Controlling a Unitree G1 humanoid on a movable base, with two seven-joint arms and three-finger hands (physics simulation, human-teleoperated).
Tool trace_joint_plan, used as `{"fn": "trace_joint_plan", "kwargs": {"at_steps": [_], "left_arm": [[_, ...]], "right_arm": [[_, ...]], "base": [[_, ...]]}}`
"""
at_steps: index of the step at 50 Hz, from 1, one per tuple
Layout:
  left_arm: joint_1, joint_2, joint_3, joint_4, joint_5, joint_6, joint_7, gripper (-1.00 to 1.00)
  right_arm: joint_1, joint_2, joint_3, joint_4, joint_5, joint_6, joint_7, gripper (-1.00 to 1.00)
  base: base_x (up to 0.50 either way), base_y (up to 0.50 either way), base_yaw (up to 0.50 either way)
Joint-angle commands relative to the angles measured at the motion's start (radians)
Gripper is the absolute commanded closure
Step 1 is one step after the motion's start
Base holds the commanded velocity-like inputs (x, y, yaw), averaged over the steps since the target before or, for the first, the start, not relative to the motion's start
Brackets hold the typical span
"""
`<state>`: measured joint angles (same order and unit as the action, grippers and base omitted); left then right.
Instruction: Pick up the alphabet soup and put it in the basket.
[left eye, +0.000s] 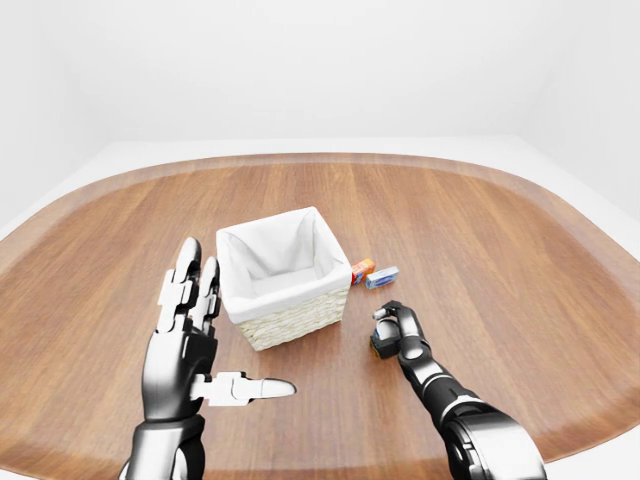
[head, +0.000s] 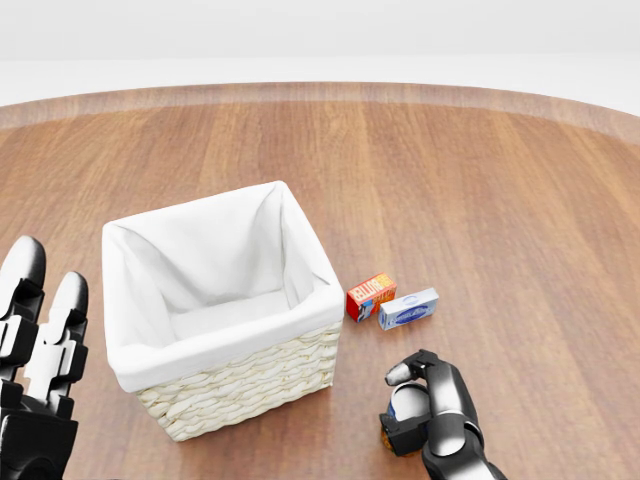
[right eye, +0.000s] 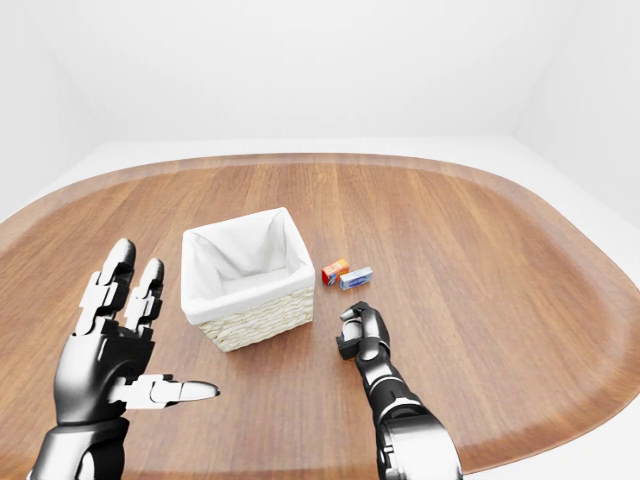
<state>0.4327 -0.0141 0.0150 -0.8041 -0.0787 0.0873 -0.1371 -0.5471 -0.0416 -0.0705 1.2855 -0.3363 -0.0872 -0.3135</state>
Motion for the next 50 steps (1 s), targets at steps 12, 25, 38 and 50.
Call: {"fn": "trace_joint_plan", "kwargs": {"at_steps": [12,25,38,50], "left_arm": [[-0.005,-0.007,0.004,0.007,0.005,0.0,-0.006,-1.0],[-0.007,-0.001,-0.004,0.012,0.006,0.0,0.001,-1.0],[-0.002,-0.001,-0.006,0.005,0.006,0.0,0.001,-1.0],[-0.002,-0.002,-0.003,0.007,0.004,0.0,0.0,-1.0]], "right_arm": [[0.006,0.002,0.008,-0.007,0.102,0.0,0.011,1.0],[0.024,-0.026,0.015,-0.173,0.194,0.0,0.065,1.0],[0.093,-0.025,0.024,-0.36,0.21,0.0,0.091,1.0],[0.164,-0.023,0.023,-0.557,0.218,0.0,0.117,1.0]], "base": [[0.0,0.0,0.0],[0.0,0.0,0.0],[0.0,0.0,0.0],[0.0,0.0,0.0]]}}
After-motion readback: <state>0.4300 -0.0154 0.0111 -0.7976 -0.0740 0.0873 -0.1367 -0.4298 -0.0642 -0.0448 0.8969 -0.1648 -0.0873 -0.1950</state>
